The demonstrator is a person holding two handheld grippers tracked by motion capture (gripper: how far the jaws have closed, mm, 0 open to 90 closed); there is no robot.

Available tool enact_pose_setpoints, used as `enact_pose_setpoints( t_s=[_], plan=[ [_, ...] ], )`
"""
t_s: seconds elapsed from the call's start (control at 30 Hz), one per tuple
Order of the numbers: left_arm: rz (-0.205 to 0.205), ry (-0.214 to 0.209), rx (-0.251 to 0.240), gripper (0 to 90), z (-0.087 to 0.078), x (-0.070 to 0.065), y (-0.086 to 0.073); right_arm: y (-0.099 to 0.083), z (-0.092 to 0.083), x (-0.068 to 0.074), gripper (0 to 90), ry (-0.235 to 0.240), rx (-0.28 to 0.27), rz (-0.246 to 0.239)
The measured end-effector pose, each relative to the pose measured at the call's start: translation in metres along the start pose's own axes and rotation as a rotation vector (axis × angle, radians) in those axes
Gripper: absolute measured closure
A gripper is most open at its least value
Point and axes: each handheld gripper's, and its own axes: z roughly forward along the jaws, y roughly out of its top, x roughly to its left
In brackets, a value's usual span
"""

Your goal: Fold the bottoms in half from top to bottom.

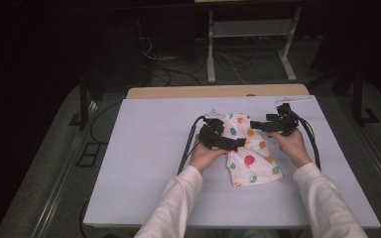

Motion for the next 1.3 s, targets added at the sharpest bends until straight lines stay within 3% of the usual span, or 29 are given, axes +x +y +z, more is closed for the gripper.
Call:
enact_pose_setpoints(
  t_s=[0.23,0.57,0.77,1.1,1.3],
  plan=[
    [0.007,0.032,-0.023,0.0,-0.005,0.011,0.001,-0.001,-0.003,-0.001,0.0,0.0,0.003,-0.005],
    [0.029,0.058,-0.018,0.0,-0.012,0.028,0.011,-0.001,-0.001,0.002,0.0,-0.012,0.035,-0.051],
    [0.04,0.019,-0.007,0.0,-0.017,0.04,0.016,-0.001,-0.002,0.0,0.0,-0.013,0.034,-0.043],
    [-0.013,0.02,-0.008,0.0,-0.024,0.057,0.024,0.004,-0.002,-0.002,0.0,-0.007,0.052,-0.044],
    [-0.017,0.032,0.026,0.0,-0.023,0.064,0.029,0.009,-0.001,-0.005,0.0,-0.009,0.063,-0.041]
  ],
)
